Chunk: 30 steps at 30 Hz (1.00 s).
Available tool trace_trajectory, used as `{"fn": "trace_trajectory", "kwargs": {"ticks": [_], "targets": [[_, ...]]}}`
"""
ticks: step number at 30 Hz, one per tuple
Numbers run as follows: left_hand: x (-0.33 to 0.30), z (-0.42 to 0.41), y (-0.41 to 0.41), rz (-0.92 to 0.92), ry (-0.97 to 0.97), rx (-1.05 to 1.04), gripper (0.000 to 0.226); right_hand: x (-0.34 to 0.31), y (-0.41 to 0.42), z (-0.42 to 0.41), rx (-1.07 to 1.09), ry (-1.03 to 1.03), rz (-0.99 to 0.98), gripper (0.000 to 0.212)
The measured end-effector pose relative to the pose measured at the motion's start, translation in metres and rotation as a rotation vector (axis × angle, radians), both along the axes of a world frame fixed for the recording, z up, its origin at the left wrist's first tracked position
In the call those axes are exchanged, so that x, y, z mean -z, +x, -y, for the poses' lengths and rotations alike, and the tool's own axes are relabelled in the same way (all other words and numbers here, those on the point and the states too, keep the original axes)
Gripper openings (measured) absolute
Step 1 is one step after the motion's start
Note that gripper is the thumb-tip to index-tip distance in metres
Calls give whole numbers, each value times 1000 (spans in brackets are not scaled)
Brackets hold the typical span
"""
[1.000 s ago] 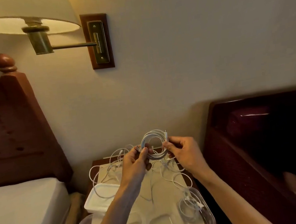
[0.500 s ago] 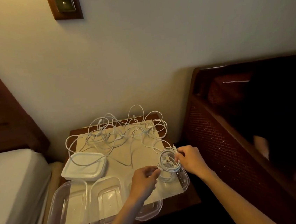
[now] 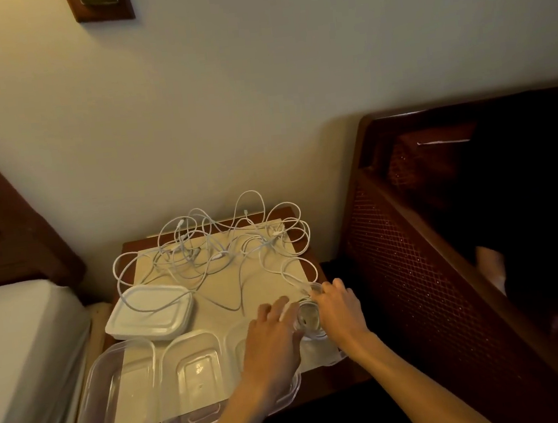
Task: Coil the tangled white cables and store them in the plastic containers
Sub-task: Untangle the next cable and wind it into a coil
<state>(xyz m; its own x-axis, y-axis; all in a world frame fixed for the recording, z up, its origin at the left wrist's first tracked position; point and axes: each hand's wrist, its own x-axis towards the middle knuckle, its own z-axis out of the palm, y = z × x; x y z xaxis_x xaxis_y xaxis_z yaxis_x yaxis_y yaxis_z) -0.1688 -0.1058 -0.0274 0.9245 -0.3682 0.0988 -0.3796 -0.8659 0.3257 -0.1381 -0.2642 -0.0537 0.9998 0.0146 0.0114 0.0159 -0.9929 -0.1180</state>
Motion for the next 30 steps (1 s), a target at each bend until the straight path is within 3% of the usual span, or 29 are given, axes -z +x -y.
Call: {"fn": "trace_trajectory", "kwargs": {"ticks": [4,11,13,16,23,26,30], "targets": [[17,8,11,-57,220,180,54,13,-2,5,-41,-50,-5,40],[26,19,23,-79,365,168,52,23,-23,18,-108,31,71,53],[25,24,25,-103,390,148,51,22,-33,20,-110,21,13,53],[22,28,26,-107,374,110,46,19,-35,21,-15,93,-164,56],[10,28,28,-160,378,49,53,20,-26,16,74,233,-328,57],[13,29,26,-161,379,81,53,26,-27,15,96,331,-312,60],[22,12,24,-182,164,130,49,26,-29,9,108,332,-243,57]]}}
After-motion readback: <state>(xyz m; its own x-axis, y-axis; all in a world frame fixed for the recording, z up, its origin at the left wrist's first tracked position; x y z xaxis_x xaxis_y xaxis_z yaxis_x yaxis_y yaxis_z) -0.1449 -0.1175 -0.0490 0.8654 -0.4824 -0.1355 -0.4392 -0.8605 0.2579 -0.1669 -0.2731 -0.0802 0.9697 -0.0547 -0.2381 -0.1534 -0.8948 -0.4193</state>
